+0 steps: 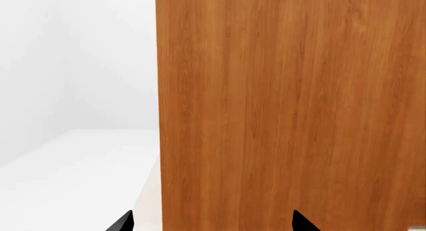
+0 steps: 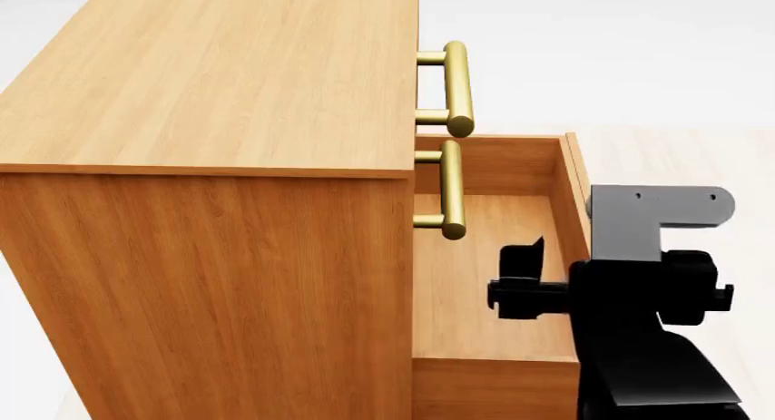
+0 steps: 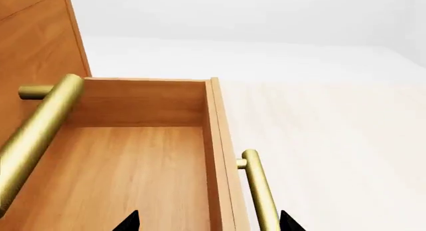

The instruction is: Put the bowl in the bottom drawer of the cabinet and close it.

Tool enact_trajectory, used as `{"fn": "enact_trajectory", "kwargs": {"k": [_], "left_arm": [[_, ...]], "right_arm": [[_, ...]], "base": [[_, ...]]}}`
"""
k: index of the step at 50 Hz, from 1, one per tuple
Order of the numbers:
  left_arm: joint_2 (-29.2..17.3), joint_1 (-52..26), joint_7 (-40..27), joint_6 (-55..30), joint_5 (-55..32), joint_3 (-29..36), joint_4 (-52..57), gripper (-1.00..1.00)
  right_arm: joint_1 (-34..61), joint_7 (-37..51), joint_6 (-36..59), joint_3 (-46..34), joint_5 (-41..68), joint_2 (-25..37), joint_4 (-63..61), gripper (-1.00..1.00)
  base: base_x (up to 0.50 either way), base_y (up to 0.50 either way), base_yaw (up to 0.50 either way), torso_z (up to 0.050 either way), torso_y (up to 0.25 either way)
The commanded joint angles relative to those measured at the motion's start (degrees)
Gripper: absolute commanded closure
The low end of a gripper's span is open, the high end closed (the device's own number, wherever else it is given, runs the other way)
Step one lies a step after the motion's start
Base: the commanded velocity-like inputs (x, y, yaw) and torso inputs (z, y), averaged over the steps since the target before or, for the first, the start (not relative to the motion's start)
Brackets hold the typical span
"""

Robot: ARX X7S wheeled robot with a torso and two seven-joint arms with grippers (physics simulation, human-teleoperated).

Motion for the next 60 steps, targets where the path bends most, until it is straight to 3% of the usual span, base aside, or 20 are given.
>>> {"fn": "enact_trajectory", "kwargs": {"k": [1, 40, 60], "left_arm": [[-0.4, 0.1, -0.5, -0.2, -0.1, 0.3, 0.4, -1.00], [-1.1, -1.3, -1.8, -1.4, 0.2, 1.3, 0.0, -1.00], [-1.7, -0.9, -1.7, -0.2, -1.0, 1.5, -0.2, -1.00]], "right_arm": [[2.1, -0.5, 0.0, -0.4, -0.1, -0.2, 6.6, -1.00], [5.8, 0.7, 6.8, 2.4, 2.4, 0.0, 13.5, -1.00], [7.0, 1.5, 1.5, 3.6, 1.6, -0.1, 20.8, -1.00]], "base": [[0.00, 0.00, 0.00, 0.000, 0.000], [0.00, 0.00, 0.00, 0.000, 0.000], [0.00, 0.00, 0.00, 0.000, 0.000]]}}
